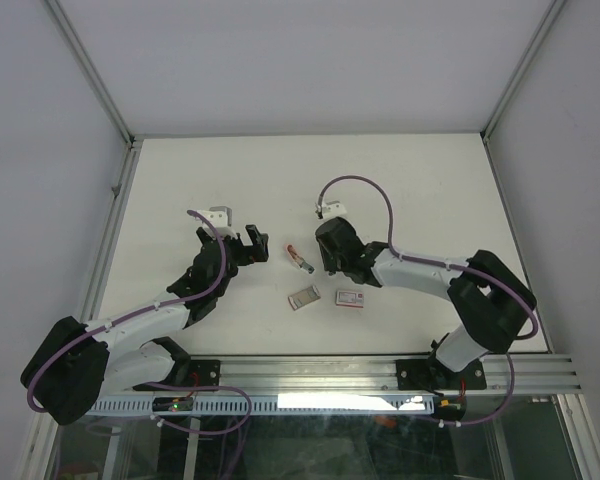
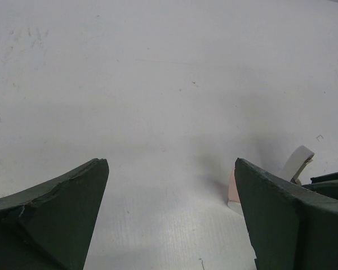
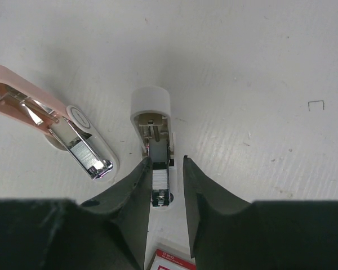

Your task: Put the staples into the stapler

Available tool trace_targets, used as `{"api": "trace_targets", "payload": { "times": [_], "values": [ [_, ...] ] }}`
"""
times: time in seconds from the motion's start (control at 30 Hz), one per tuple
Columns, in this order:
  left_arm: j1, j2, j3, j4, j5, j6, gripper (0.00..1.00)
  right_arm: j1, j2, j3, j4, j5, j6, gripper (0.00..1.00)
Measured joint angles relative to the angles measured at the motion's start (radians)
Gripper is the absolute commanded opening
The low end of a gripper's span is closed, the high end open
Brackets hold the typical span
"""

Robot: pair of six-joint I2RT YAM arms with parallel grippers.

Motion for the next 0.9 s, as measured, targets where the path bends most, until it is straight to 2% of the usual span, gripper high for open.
{"api": "trace_targets", "payload": {
  "times": [0.9],
  "values": [
    [0.000,-0.012,-0.005,0.000,0.000,0.000,0.99,-0.009,0.043,0.020,-0.045,-0.004,0.024,0.30]
  ]
}}
